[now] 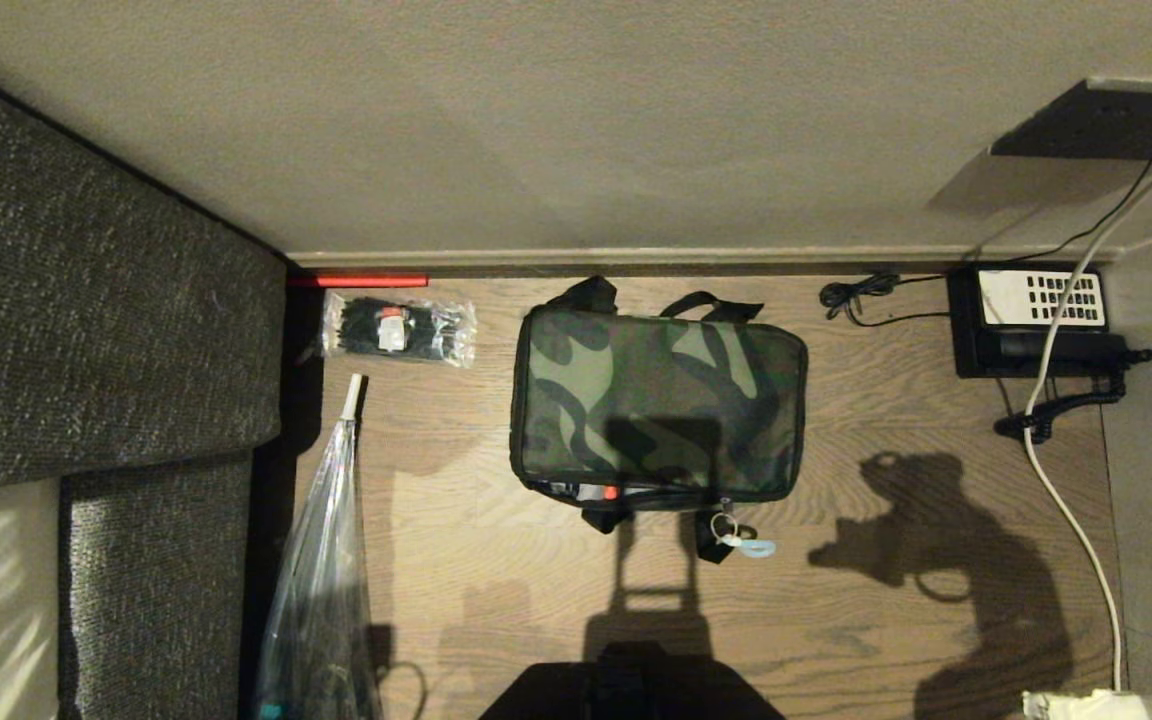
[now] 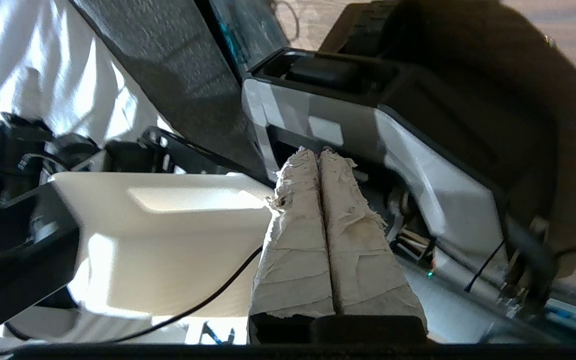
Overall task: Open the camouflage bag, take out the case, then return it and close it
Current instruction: Open the top of the storage box
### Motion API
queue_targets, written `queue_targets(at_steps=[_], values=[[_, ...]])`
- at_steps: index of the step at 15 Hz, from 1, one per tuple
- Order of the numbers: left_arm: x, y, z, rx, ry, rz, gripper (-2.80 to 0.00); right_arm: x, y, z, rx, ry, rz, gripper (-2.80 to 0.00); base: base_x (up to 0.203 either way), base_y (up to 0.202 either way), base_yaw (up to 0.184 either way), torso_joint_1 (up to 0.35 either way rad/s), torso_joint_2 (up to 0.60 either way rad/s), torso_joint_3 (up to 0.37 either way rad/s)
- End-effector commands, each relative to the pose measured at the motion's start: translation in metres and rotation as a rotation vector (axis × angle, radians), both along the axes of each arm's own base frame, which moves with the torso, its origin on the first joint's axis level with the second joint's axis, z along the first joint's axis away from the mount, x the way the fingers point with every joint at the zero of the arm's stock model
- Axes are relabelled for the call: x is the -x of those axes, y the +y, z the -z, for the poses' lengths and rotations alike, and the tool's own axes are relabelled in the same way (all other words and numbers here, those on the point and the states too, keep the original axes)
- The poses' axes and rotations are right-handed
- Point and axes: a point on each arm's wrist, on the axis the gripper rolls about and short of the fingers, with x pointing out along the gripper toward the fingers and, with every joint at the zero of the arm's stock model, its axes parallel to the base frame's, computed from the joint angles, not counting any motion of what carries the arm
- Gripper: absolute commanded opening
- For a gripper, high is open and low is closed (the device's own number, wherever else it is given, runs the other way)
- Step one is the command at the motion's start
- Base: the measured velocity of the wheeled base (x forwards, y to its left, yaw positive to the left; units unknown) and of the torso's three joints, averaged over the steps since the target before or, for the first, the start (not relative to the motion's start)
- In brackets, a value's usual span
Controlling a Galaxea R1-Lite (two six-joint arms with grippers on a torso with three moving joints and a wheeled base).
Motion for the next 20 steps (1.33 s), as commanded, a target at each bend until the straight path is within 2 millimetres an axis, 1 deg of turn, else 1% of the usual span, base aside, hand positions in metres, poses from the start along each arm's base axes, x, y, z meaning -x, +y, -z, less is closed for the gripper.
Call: queue_targets(at_steps=[1, 3, 6, 9, 11, 12, 14, 15, 18, 19, 20], values=[[0.0, 0.0, 0.0, 0.0, 0.0, -0.001, -2.8, -0.039, 0.011, 0.017, 0.017, 0.068, -0.056, -2.8, 0.0, 0.0, 0.0, 0.0, 0.0, 0.0], [0.0, 0.0, 0.0, 0.001, 0.0, -0.001, -2.8, -0.068, 0.028, 0.026, 0.09, 0.027, -0.072, -2.8, 0.0, 0.0, 0.0, 0.0, 0.0, 0.0], [0.0, 0.0, 0.0, 0.0, 0.0, -0.001, -2.8, -0.108, 0.053, 0.047, 0.192, -0.021, -0.035, -2.8, 0.0, 0.0, 0.0, 0.0, 0.0, 0.0], [0.0, 0.0, 0.0, 0.0, 0.0, -0.001, -2.8, -0.144, 0.071, 0.063, 0.177, -0.134, -0.025, -2.8, 0.0, 0.0, 0.0, 0.0, 0.0, 0.0], [0.0, 0.0, 0.0, 0.0, 0.0, -0.001, -2.8, -0.162, 0.083, 0.079, 0.173, -0.158, -0.04, -2.8, 0.0, 0.0, 0.0, 0.0, 0.0, 0.0], [0.0, 0.0, 0.0, 0.0, 0.0, -0.001, -2.8, -0.171, 0.091, 0.082, 0.164, -0.19, -0.049, -2.8, 0.0, 0.0, 0.0, 0.0, 0.0, 0.0], [0.0, 0.0, 0.001, 0.0, 0.0, -0.001, -2.8, -0.18, 0.103, 0.093, 0.16, -0.216, -0.073, -2.8, 0.0, 0.0, 0.0, 0.0, 0.0, 0.0], [0.0, 0.0, 0.0, 0.0, 0.0, -0.001, -2.8, -0.181, 0.106, 0.098, 0.169, -0.22, -0.084, -2.8, 0.0, 0.0, 0.0, 0.0, 0.0, 0.0], [0.0, 0.0, 0.0, 0.0, 0.0, -0.001, -2.8, -0.182, 0.105, 0.102, 0.198, -0.221, -0.063, -2.8, 0.0, 0.0, 0.0, 0.0, 0.0, 0.0], [0.0, 0.0, 0.0, 0.001, 0.0, -0.001, -2.8, -0.183, 0.105, 0.104, 0.212, -0.223, -0.06, 0.0, 0.0, 0.0, 0.0, 0.0, 0.0, 0.0], [0.0, 0.0, 0.0, 0.0, 0.0, -0.001, -2.8, -0.182, 0.105, 0.106, 0.225, -0.228, -0.071, 0.0, 0.0, 0.0, 0.0, 0.0, 0.0, 0.0]])
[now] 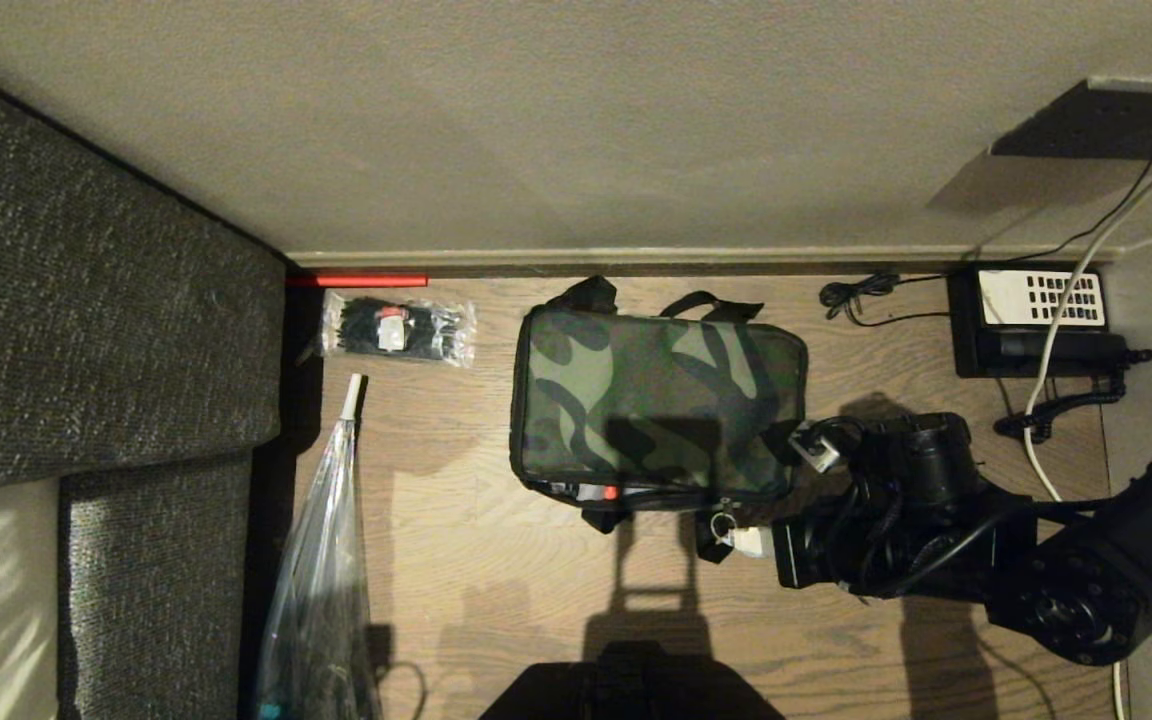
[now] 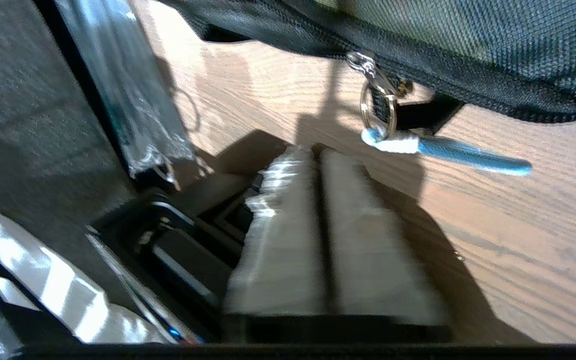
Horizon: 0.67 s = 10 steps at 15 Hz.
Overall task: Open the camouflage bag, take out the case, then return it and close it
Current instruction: Open the top of the storage box
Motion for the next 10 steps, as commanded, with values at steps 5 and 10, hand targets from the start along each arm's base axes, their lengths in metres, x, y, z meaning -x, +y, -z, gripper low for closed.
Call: queue_targets(at_steps=[5, 10], values=[[0.0, 0.0, 0.0, 0.0, 0.0, -0.001, -2.8, -0.007, 0.002, 0.021, 0.051, -0.012, 0.023, 0.0, 0.0, 0.0, 0.0, 0.0, 0.0, 0.0], [0.0, 0.0, 0.0, 0.0, 0.0, -0.001, -2.8, -0.017, 0.006, 0.027, -0.007, -0.103, 0.047, 0.0, 0.0, 0.0, 0.0, 0.0, 0.0, 0.0]])
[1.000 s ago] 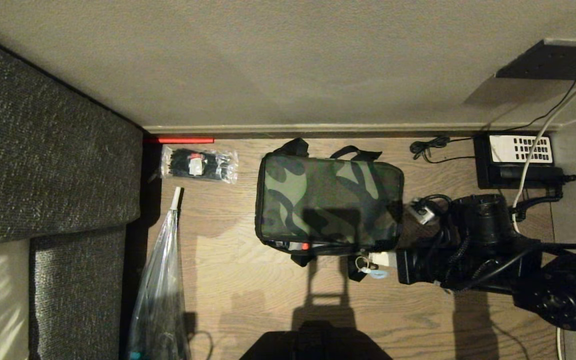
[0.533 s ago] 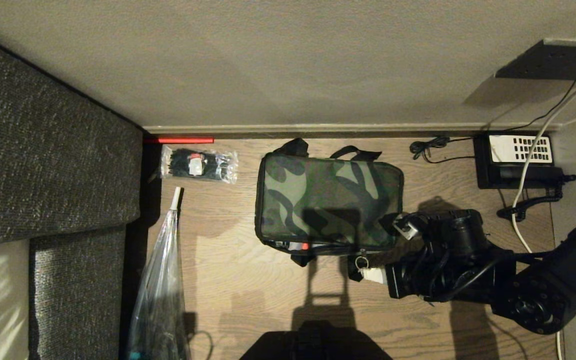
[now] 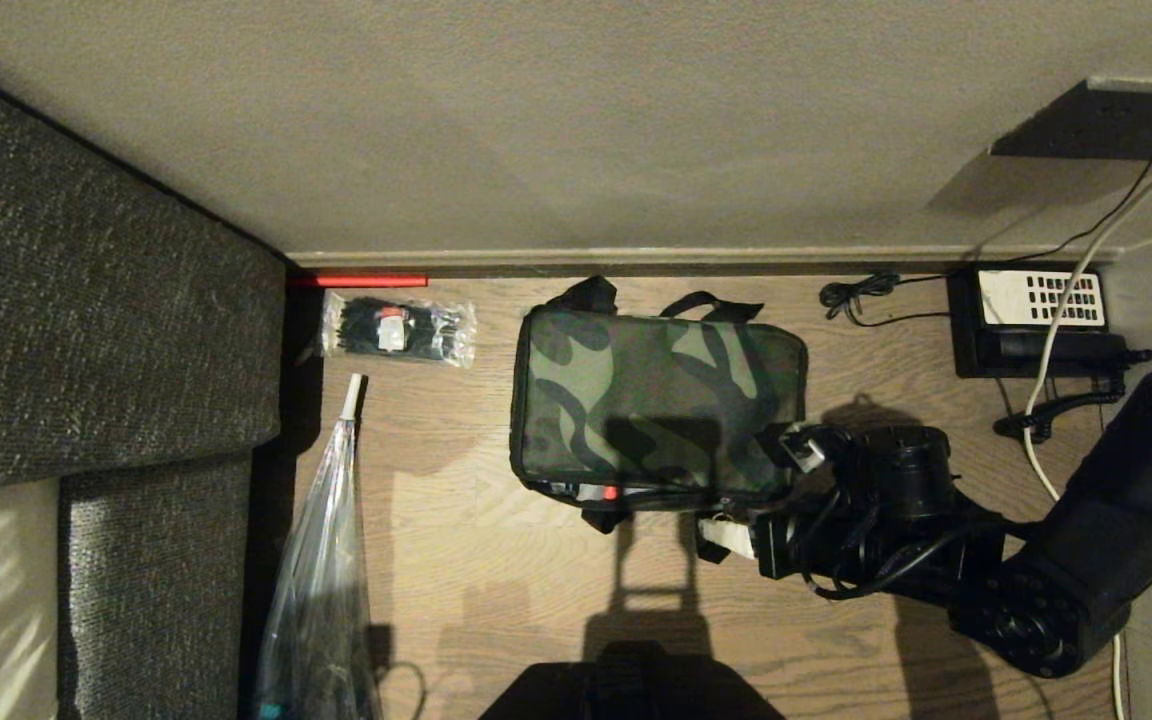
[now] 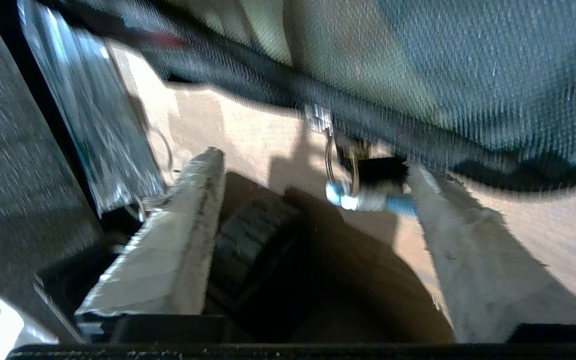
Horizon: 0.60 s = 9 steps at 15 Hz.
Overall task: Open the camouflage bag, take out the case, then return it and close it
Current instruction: Open the top of the storage box
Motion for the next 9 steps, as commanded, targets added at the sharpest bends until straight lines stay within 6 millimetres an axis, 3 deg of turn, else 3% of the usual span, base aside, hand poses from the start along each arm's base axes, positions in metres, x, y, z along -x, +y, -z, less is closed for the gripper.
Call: queue_targets(at_steps=[1, 9], values=[[0.0, 0.0, 0.001, 0.0, 0.001, 0.0, -2.8, -0.003, 0.001, 0.01, 0.0, 0.014, 0.0, 0.0, 0.0, 0.0, 0.0, 0.0, 0.0, 0.0], [0.0, 0.0, 0.001, 0.001, 0.001, 0.0, -2.8, -0.01, 0.005, 0.02, -0.009, 0.002, 0.004, 0.0, 0.0, 0.0, 0.0, 0.0, 0.0, 0.0]])
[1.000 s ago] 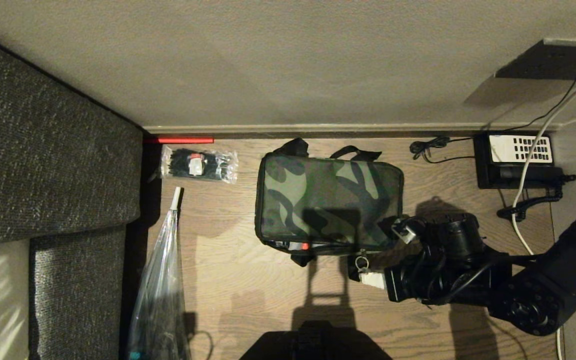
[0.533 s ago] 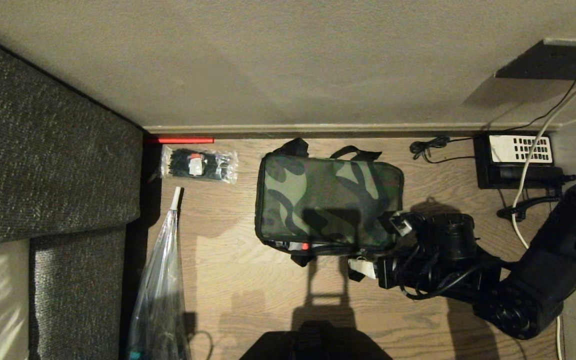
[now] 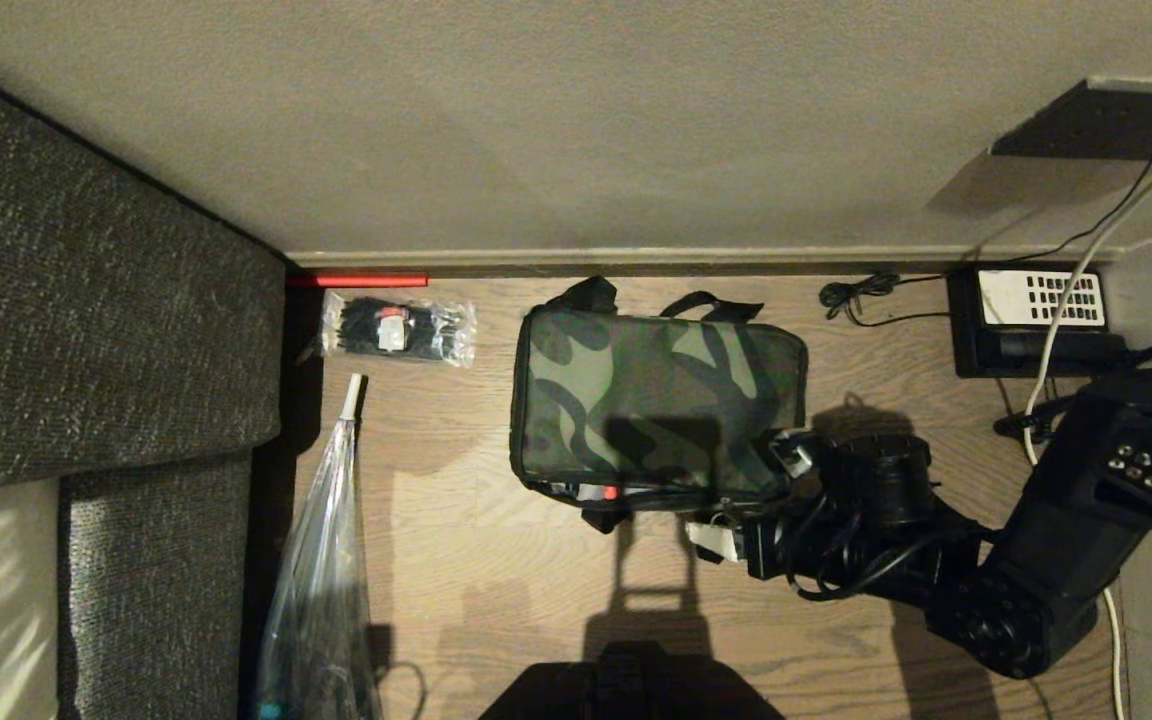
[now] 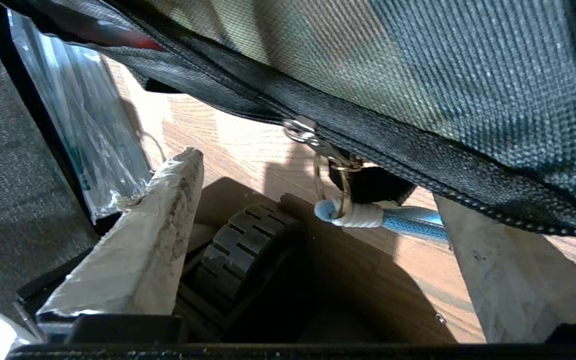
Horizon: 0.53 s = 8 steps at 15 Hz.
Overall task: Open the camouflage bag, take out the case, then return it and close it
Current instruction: Open the top of the storage box
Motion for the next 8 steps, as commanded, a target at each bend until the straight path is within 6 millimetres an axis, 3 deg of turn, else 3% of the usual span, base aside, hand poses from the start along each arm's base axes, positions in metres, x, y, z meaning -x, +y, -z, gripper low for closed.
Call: queue_targets(at_steps=[1, 8], values=[[0.0, 0.0, 0.0005, 0.0, 0.0, -0.001, -2.8, -0.0011, 0.0008, 0.004, -0.005, -0.004, 0.0, -2.8, 0.0, 0.0, 0.0, 0.0, 0.0, 0.0], [0.0, 0.0, 0.0005, 0.001, 0.0, -0.002, -2.8, 0.0025, -0.0006, -0.0001, -0.02, -0.019, -0.003, -2.8, 0.0, 0.0, 0.0, 0.0, 0.0, 0.0]])
